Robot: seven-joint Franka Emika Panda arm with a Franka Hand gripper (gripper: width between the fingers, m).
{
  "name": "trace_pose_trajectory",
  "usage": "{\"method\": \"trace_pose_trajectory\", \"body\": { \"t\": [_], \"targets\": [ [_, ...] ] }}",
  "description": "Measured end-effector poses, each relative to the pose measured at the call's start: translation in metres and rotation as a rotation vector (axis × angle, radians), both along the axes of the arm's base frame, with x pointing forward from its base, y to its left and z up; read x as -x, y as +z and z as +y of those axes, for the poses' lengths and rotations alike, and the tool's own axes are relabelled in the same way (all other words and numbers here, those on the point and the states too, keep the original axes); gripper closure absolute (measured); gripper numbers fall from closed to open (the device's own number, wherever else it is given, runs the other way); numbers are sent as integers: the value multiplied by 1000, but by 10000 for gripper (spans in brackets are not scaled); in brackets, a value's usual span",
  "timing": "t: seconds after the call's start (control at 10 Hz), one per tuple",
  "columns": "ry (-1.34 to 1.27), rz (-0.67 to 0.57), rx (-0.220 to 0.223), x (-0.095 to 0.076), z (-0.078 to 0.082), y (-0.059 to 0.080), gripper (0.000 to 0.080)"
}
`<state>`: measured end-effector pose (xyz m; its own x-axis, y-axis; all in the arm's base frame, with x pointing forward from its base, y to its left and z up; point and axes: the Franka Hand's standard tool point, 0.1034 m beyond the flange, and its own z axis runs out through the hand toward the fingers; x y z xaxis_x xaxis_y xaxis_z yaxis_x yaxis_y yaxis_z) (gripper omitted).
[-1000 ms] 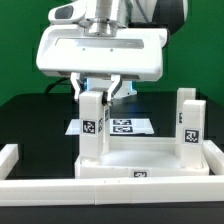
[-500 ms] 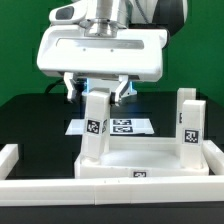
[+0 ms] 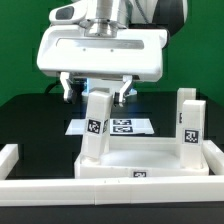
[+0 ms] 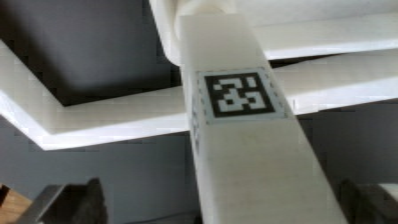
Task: Assemble desk
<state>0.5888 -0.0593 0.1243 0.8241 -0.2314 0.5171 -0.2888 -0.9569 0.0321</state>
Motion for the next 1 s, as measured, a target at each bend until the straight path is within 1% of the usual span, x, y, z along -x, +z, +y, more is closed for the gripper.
{"method": "trace_pose_trajectory", "body": {
  "t": [0.1, 0.2, 0.3, 0.4, 0.5, 0.6, 0.7, 0.8, 0.9, 1.0],
  "targets": [
    [0, 0, 0, 0, 0, 0, 150],
    [0, 18, -10, 1, 1, -1, 150],
    [-2, 62, -44, -1, 6, 3, 150],
    [-1, 112, -79, -3, 6, 10, 150],
    [-5, 178, -126, -3, 0, 18, 150],
    [-14, 205, -151, -7, -3, 23, 150],
    [-14, 288, -185, -4, 0, 18, 150],
    [-21, 364, -215, -4, -4, 15, 150],
    [-29, 405, -229, -4, -9, 12, 150],
    [-30, 499, -266, 2, -5, 8, 150]
  ]
}}
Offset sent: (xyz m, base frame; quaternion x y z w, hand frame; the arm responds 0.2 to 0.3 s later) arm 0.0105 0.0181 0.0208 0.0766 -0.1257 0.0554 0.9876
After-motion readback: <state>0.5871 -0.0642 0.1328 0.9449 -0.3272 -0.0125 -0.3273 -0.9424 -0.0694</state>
